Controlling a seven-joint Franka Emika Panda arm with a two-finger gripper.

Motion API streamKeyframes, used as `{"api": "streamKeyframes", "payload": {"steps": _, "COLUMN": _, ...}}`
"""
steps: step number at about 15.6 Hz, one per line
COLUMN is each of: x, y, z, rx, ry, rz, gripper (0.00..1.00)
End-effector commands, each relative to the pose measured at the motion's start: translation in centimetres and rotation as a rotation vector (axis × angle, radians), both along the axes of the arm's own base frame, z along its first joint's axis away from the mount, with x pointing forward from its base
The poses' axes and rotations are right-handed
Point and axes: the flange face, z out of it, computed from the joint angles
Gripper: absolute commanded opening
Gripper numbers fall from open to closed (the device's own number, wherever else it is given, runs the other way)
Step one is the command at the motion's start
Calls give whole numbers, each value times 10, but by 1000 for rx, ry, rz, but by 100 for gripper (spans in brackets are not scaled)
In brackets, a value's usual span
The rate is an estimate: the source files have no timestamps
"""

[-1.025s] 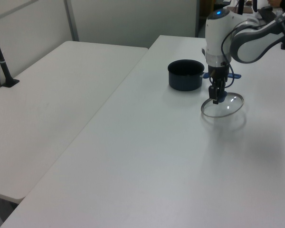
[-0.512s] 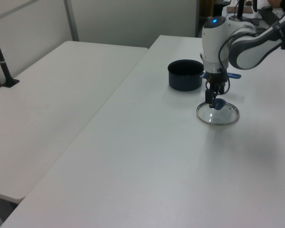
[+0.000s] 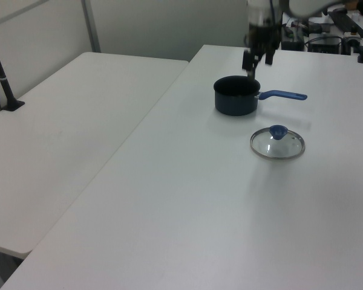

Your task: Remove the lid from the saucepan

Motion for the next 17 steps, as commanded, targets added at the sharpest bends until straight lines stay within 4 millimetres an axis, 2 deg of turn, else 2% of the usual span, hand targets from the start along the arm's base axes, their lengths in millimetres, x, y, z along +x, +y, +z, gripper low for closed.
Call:
{"api": "streamKeyframes", "payload": {"steps": 1, "x": -4, "y": -40, "z": 30, "rx": 21, "ry": 34, "rz": -74, "gripper": 100}}
{"api": "streamKeyframes", "payload": {"steps": 3, "x": -17, "y": -52, "z": 54, "rx": 48, "ry": 7, "rz": -77, "gripper": 100}}
{"api": "streamKeyframes", "payload": {"steps": 6, "x": -30, "y": -76, "z": 77, "rx": 150, "ry": -23, "rz": -11, "gripper": 100}}
{"api": "streamKeyframes", "payload": {"steps": 7, "x": -32, "y": -86, "z": 79, "rx": 154, "ry": -23, "rz": 4, "gripper": 100}}
{"api": "streamKeyframes", "payload": {"steps": 12, "x": -33, "y": -106, "z": 86, "rx": 137, "ry": -36, "rz": 221, "gripper": 100}}
{"api": "streamKeyframes", "payload": {"steps": 17, "x": -36, "y": -112, "z": 89, "rx": 148, "ry": -39, "rz": 212, "gripper": 100}}
